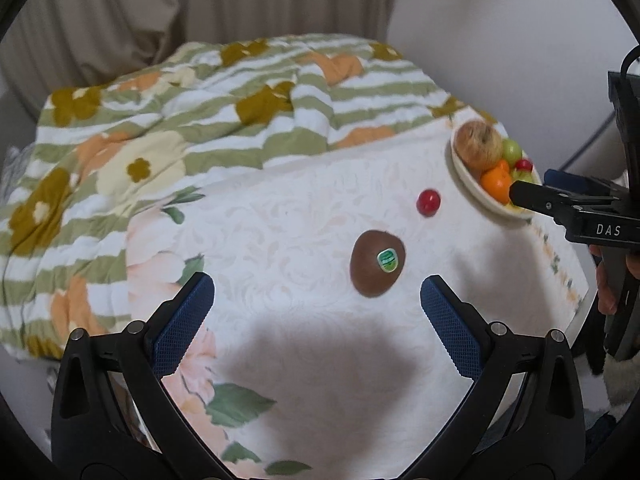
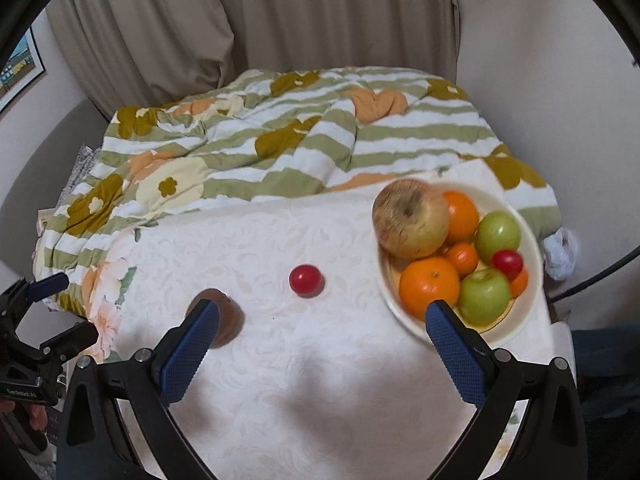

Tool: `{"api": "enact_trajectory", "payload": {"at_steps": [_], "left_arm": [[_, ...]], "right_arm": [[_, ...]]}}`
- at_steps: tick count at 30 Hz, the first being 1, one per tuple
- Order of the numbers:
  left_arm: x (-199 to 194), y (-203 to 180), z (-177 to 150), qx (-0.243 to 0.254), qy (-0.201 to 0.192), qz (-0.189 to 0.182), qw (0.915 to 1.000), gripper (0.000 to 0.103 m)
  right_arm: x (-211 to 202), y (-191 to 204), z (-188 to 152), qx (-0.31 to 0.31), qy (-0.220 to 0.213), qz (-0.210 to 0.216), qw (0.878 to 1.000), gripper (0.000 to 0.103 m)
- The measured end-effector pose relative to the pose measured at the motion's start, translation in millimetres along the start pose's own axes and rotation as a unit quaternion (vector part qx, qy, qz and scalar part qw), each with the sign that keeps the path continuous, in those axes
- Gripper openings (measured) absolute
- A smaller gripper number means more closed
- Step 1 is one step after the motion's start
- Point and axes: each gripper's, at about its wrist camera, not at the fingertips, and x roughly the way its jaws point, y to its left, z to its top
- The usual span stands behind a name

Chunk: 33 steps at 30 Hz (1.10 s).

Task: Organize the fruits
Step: 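Move both tools back toward the kiwi and the last tomato, then grasp the kiwi with the left tool while the right tool grasps the last cherry tomato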

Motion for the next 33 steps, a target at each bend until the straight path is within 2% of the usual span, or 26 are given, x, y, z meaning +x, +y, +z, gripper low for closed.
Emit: {"api": "enact_trajectory", "payload": {"at_steps": [4,7,13,17,20,24,26,30,33], "left_arm": [[29.6,-2.3,2.3,0.027,0.022,-0.021,0.9992,0.103],[53.0,-14.1,1.1,0.052,0.041,-0.022,0.9975,0.103],[82.8,-33.6,-0.7,0.077,0.050,-0.047,0.9947,0.103],[98.9,-44.6,-2.3,0.094,0.050,-0.059,0.9926,0.103],[110.1,-52.1,-3.2,0.105,0.051,-0.057,0.9915,0.099],[119.9,-60.9,-4.1,0.117,0.049,-0.053,0.9905,0.083],[123.2,-62.6,-4.8,0.119,0.049,-0.053,0.9902,0.081],[125.6,-62.8,-6.9,0.117,0.050,-0.050,0.9907,0.061],[125.8,-61.0,-6.5,0.110,0.048,-0.050,0.9916,0.061]], "right_arm": [[24.6,7.4,-7.7,-0.005,0.011,0.001,1.000,0.102],[43.8,8.9,-11.6,-0.006,0.020,0.005,1.000,0.102],[73.9,2.3,-14.2,0.003,0.032,0.019,0.999,0.100],[89.0,1.3,-15.5,-0.010,0.039,0.022,0.999,0.092],[98.5,-0.3,-15.3,-0.006,0.042,0.031,0.999,0.090],[104.2,-0.5,-14.8,0.004,0.039,0.040,0.998,0.084],[104.5,1.7,-14.2,0.000,0.037,0.040,0.999,0.077],[105.5,5.4,-12.9,-0.017,0.035,0.036,0.999,0.067],[107.9,6.8,-12.4,-0.022,0.037,0.037,0.998,0.062]]}}
